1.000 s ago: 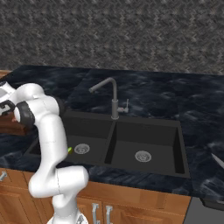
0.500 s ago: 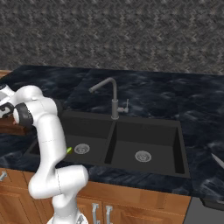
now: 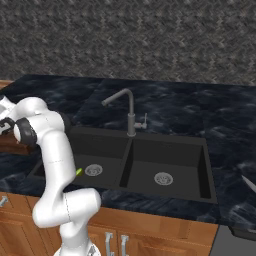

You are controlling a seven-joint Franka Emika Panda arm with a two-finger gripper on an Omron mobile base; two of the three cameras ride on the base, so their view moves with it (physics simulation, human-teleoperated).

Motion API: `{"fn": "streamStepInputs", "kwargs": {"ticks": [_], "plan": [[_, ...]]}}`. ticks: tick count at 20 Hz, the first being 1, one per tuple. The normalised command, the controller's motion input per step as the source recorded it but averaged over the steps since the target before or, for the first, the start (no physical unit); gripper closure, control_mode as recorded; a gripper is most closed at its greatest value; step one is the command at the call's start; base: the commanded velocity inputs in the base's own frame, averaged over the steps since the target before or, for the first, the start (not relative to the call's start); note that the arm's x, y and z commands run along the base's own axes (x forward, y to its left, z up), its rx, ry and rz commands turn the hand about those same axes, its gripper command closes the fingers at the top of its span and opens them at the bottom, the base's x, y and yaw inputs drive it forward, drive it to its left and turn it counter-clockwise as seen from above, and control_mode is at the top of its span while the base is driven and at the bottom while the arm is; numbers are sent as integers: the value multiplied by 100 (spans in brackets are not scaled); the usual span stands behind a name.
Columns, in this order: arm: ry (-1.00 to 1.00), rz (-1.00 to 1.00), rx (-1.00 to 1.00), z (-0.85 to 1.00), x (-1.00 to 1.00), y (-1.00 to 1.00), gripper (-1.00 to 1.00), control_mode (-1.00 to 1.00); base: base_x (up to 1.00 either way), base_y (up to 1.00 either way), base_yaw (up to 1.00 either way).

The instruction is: Pick up all produce items and place them in the sink. Turn on the sink faucet to wash them. Then turn the sink off and put them in the tray.

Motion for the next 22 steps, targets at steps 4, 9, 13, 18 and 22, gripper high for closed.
{"fn": "streamStepInputs", "kwargs": {"ticks": [4, 9, 13, 18, 22], "plan": [[-1, 0, 0, 41, 0, 0, -100, -100, 0, 0, 0], [-1, 0, 1, 40, -9, -21, -100, -100, 0, 0, 0], [-3, 0, 5, 37, -24, -51, -100, -100, 0, 0, 0], [-1, 0, 10, 39, -15, -68, -100, -100, 0, 0, 0], [-1, 0, 12, 23, -3, -82, -100, -100, 0, 0, 0]]}}
